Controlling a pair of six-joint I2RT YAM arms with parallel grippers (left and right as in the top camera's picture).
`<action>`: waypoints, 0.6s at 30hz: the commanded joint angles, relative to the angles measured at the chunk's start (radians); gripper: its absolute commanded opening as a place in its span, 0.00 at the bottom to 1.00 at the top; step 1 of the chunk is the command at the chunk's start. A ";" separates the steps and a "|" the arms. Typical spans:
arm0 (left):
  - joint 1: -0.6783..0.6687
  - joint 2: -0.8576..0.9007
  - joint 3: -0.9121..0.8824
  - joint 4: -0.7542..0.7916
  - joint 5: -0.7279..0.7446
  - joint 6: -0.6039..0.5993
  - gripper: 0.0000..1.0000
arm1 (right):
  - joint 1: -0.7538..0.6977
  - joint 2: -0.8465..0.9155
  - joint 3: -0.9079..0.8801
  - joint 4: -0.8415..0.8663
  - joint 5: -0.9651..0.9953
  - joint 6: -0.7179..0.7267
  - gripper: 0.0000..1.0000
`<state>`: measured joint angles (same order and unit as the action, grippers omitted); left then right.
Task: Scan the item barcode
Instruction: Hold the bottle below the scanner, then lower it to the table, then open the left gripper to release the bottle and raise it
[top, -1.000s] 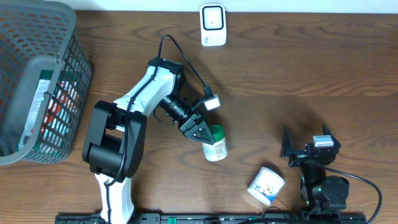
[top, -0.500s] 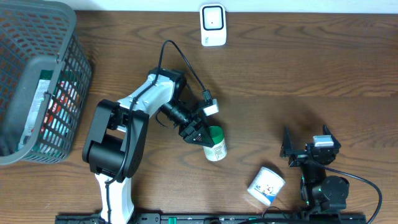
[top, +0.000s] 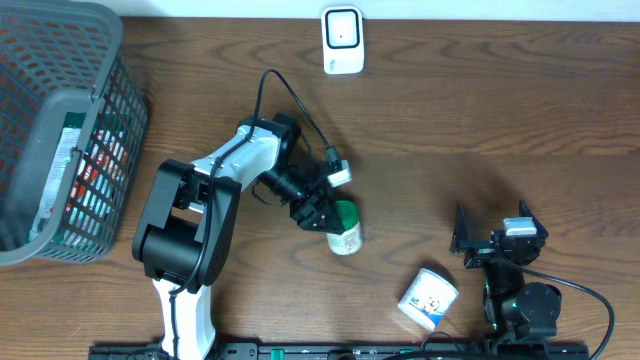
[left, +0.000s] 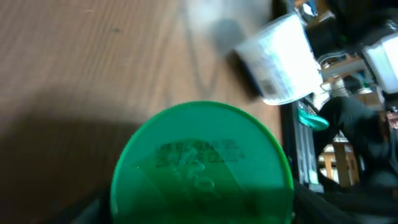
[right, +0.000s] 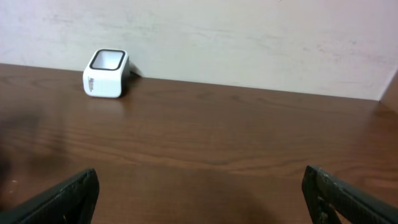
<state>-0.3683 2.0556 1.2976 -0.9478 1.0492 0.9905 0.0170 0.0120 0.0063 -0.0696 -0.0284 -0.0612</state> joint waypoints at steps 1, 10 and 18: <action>0.003 0.017 0.002 0.014 -0.006 -0.118 0.74 | 0.003 -0.005 -0.001 -0.003 0.005 0.012 0.99; 0.003 0.027 0.002 0.062 -0.028 -0.154 0.77 | 0.003 -0.005 -0.001 -0.003 0.005 0.012 0.99; 0.003 0.032 0.002 0.210 -0.129 -0.362 0.98 | 0.003 -0.005 -0.001 -0.003 0.005 0.012 0.99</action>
<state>-0.3683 2.0727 1.2976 -0.7475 0.9684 0.7227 0.0170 0.0120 0.0063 -0.0700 -0.0284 -0.0612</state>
